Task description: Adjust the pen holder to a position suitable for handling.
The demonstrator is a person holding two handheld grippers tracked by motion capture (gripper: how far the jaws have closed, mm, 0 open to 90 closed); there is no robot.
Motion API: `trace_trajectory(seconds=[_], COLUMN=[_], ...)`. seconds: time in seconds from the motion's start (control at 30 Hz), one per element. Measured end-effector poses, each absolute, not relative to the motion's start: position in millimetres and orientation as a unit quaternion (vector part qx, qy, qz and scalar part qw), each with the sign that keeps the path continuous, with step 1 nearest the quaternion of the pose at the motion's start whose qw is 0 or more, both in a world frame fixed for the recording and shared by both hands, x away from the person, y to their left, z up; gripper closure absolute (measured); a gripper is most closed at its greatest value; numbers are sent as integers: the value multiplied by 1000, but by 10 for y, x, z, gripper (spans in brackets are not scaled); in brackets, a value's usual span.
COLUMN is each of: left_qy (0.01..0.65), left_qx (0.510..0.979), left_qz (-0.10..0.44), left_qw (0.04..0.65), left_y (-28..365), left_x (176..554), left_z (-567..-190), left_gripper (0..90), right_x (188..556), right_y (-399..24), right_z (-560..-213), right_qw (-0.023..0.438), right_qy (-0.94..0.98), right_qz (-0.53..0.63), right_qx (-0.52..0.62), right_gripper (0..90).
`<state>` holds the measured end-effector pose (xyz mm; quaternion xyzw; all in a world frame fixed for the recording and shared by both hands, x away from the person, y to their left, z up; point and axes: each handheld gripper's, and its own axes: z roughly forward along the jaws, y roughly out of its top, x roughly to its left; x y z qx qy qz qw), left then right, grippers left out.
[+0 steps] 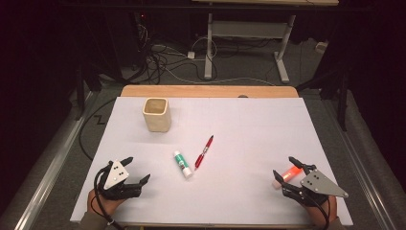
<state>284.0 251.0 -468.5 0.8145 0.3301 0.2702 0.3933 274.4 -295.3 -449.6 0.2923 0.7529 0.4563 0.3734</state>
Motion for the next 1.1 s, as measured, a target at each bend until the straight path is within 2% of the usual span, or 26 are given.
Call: trace_trajectory(seconds=[0.6,0.7,0.8,0.97,1.1], left_qy=[320,320,330,302,282], left_qx=[818,819,817,830,850], left_qz=[283,286,292,281,277], left_qw=[385,382,373,376,347], left_y=[2495,2497,2497,2462,2356], left_x=[2893,2988,3111,3435,3710], left_z=[-4634,-4569,-4466,-4176,-3944], left_gripper=[210,211,248,256,255], right_x=[2757,2756,2766,2770,2776], right_y=[-2914,-2911,-2906,-2884,-2875], right_z=[-4493,-4498,-4509,-4517,-4528], right_qw=[354,347,343,336,333], right_qy=[765,768,771,777,781], right_qz=[459,460,458,454,451], right_qx=[279,279,281,279,276], right_gripper=[323,324,324,322,317])
